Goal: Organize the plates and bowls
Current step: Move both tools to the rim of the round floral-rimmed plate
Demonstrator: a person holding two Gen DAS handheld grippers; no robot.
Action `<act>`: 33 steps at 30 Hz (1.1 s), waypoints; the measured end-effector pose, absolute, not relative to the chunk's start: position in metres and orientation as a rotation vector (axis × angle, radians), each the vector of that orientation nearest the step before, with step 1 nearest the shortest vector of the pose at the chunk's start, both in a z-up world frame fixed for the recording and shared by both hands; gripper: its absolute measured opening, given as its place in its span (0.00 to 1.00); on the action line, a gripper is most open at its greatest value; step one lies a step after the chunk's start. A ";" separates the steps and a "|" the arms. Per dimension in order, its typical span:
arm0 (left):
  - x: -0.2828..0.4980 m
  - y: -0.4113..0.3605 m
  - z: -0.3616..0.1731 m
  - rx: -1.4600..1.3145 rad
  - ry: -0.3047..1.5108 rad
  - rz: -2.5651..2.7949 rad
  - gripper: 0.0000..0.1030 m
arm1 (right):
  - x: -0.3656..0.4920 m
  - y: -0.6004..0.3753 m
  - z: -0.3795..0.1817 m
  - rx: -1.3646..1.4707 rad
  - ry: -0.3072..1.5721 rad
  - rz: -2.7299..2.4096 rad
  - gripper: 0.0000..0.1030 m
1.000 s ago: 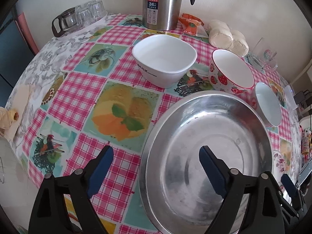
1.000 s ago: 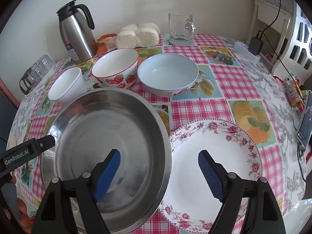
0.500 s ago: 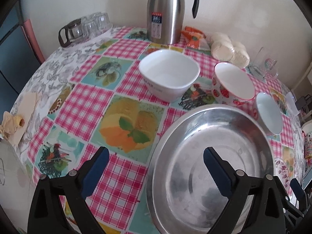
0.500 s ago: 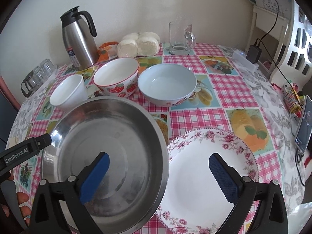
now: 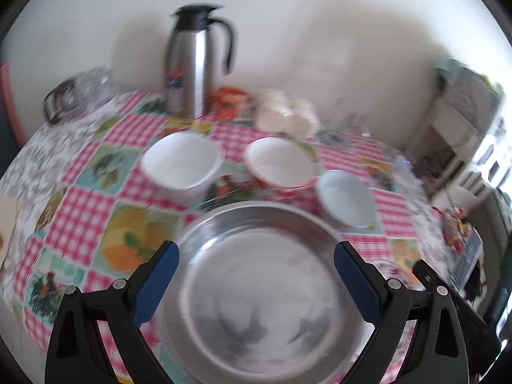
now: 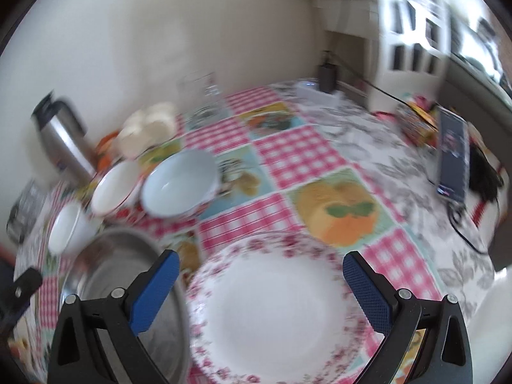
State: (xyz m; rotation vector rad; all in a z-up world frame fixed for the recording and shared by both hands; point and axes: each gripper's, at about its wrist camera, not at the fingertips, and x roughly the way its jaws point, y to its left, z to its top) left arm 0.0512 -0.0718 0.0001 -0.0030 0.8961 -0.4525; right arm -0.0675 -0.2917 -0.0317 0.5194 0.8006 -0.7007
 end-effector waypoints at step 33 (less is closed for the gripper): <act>-0.057 -0.192 -0.048 0.055 1.279 -0.756 0.95 | -0.140 -0.380 -0.084 0.791 0.909 -0.761 1.00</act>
